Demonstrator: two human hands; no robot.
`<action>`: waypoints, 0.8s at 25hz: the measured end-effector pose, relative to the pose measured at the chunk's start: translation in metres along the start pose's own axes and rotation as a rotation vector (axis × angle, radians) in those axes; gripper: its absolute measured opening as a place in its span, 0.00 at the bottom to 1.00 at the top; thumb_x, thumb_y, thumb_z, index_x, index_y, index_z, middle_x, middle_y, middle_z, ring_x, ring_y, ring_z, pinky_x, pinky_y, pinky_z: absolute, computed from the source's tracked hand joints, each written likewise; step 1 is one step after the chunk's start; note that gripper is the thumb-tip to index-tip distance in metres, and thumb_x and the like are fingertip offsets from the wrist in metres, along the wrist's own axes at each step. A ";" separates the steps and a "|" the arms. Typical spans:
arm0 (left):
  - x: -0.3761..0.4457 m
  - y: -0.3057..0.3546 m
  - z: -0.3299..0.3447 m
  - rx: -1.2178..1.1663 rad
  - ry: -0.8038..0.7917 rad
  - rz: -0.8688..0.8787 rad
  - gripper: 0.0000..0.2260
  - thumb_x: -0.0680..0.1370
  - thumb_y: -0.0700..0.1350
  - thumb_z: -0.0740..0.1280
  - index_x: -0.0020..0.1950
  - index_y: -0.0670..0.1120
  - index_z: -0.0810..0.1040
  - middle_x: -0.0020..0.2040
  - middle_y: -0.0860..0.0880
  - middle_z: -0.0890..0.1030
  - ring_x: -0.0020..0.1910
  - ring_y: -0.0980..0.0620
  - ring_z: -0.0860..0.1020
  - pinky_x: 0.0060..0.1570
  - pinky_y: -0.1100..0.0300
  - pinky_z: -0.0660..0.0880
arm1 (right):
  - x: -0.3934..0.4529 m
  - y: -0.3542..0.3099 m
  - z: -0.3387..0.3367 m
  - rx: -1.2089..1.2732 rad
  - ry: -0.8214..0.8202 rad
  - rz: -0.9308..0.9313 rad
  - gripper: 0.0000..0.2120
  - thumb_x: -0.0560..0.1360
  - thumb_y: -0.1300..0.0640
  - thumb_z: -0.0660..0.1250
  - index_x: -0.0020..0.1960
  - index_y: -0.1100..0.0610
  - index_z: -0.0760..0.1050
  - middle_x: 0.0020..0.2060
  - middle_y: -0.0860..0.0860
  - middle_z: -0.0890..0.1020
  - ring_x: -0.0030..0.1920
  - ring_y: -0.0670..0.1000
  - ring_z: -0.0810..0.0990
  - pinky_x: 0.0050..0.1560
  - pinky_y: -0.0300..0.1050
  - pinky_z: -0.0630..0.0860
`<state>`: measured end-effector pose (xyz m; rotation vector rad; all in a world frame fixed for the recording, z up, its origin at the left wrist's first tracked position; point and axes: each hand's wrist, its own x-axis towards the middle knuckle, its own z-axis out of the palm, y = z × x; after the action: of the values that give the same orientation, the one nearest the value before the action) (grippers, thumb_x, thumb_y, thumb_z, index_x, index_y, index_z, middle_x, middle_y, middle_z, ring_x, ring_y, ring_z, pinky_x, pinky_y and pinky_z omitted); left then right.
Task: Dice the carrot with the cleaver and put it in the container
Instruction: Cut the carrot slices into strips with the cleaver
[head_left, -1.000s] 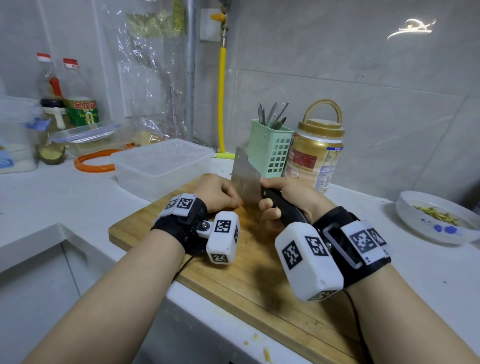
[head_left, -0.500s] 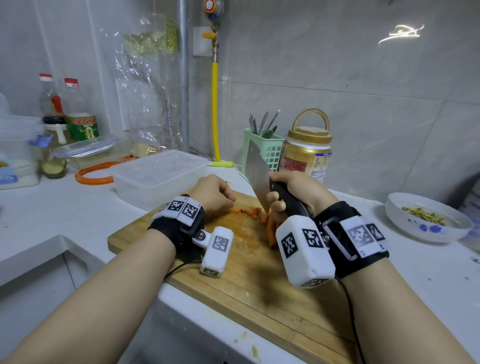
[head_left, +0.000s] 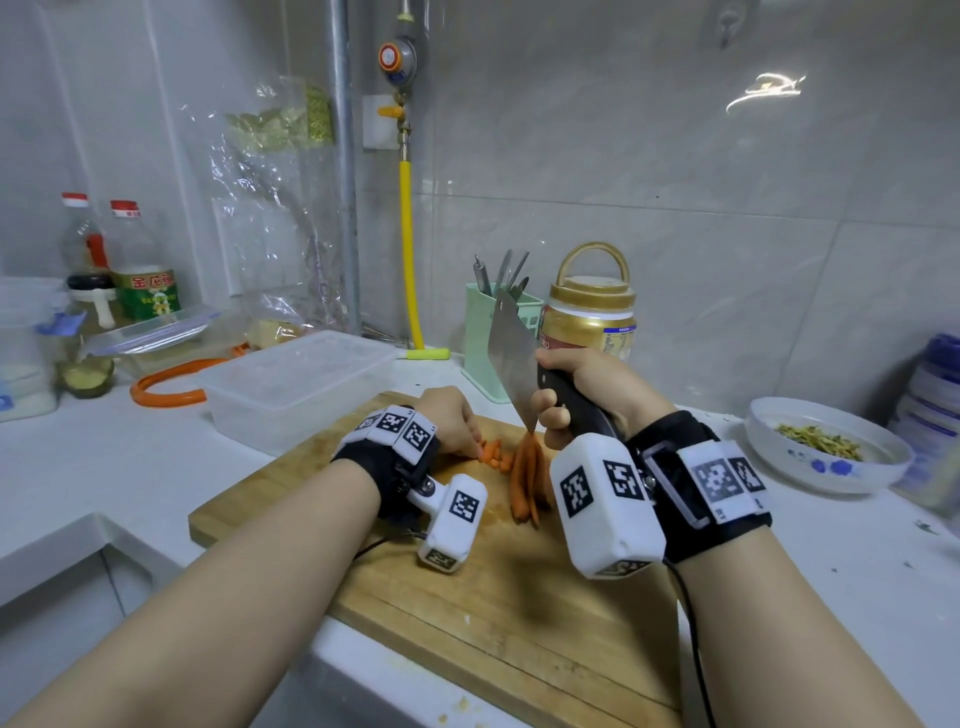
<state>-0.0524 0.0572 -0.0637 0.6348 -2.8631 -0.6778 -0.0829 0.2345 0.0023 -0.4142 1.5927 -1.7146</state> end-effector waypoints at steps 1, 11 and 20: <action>0.002 0.002 0.004 -0.027 0.006 0.004 0.09 0.70 0.43 0.77 0.49 0.46 0.86 0.49 0.49 0.85 0.47 0.55 0.79 0.48 0.64 0.75 | 0.000 -0.001 -0.001 0.002 0.003 -0.002 0.07 0.80 0.55 0.59 0.50 0.57 0.62 0.25 0.54 0.68 0.17 0.49 0.65 0.22 0.33 0.64; 0.001 0.009 0.000 0.029 -0.167 0.074 0.19 0.65 0.52 0.80 0.51 0.52 0.77 0.42 0.54 0.79 0.42 0.55 0.77 0.41 0.61 0.73 | 0.000 -0.002 -0.005 -0.005 0.000 0.011 0.09 0.80 0.54 0.59 0.56 0.58 0.63 0.25 0.53 0.68 0.17 0.49 0.66 0.22 0.34 0.65; 0.006 0.017 0.014 -0.074 -0.003 0.080 0.10 0.68 0.46 0.78 0.40 0.49 0.78 0.36 0.54 0.80 0.38 0.55 0.78 0.48 0.59 0.78 | 0.000 -0.002 -0.008 0.004 0.004 0.013 0.09 0.80 0.54 0.59 0.56 0.58 0.64 0.25 0.53 0.69 0.17 0.49 0.66 0.22 0.34 0.65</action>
<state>-0.0676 0.0740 -0.0685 0.5070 -2.8337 -0.7682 -0.0887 0.2404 0.0026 -0.3981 1.5914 -1.7096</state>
